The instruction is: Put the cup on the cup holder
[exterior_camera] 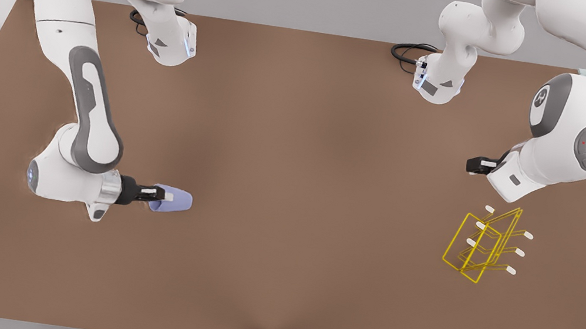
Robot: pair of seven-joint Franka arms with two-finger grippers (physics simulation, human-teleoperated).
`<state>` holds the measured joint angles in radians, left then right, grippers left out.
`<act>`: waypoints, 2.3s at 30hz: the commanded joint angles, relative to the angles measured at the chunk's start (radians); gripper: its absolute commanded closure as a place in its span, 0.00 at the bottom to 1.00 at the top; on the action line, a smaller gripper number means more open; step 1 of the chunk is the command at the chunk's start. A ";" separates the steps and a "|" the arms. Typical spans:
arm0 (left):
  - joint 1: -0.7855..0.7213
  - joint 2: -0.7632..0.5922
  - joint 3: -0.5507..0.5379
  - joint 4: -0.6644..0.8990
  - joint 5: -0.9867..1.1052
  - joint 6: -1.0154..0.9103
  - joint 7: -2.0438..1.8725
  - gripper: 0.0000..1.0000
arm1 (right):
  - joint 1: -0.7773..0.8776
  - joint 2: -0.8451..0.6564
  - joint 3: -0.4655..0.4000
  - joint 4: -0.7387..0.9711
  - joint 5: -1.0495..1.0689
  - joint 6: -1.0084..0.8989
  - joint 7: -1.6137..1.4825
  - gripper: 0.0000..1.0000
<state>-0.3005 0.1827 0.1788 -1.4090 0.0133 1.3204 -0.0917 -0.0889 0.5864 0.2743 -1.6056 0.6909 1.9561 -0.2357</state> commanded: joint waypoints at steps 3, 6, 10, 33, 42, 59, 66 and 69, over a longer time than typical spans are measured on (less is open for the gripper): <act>0.000 -0.002 0.004 0.001 0.001 -0.013 -0.005 0.00 | 0.127 0.112 0.109 0.127 0.211 0.279 0.828 0.79; 0.000 0.003 0.005 0.001 0.001 -0.010 -0.011 0.00 | 0.279 0.245 0.143 0.325 0.203 0.476 1.047 0.79; 0.000 0.017 0.005 -0.001 0.002 -0.003 -0.011 0.00 | 0.443 0.411 0.137 0.569 0.173 0.580 1.185 0.79; 0.012 0.012 0.005 -0.025 0.001 -0.001 -0.033 0.00 | 0.517 0.536 0.114 0.540 0.090 0.543 1.265 0.00; 0.012 0.015 0.002 -0.025 0.001 0.013 -0.034 0.00 | 0.460 0.510 0.033 0.480 -0.146 0.181 1.075 0.00; -0.239 0.500 -0.308 0.153 0.040 0.744 -2.393 0.00 | -0.150 -0.410 -0.058 0.046 -0.766 -0.273 0.148 0.00; -0.223 0.607 -0.298 0.225 0.011 0.875 -2.478 0.00 | -0.146 -0.372 -0.055 0.078 -0.766 -0.263 0.160 0.00; -0.187 0.616 -0.295 0.216 -0.022 0.875 -2.522 0.00 | -0.147 -0.344 -0.040 0.104 -0.765 -0.247 0.157 0.00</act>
<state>-0.4914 0.7968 -0.1175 -1.1952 0.0069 2.1109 -1.6868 -0.2360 0.2407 0.2284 -1.5089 -0.0715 1.7091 0.2370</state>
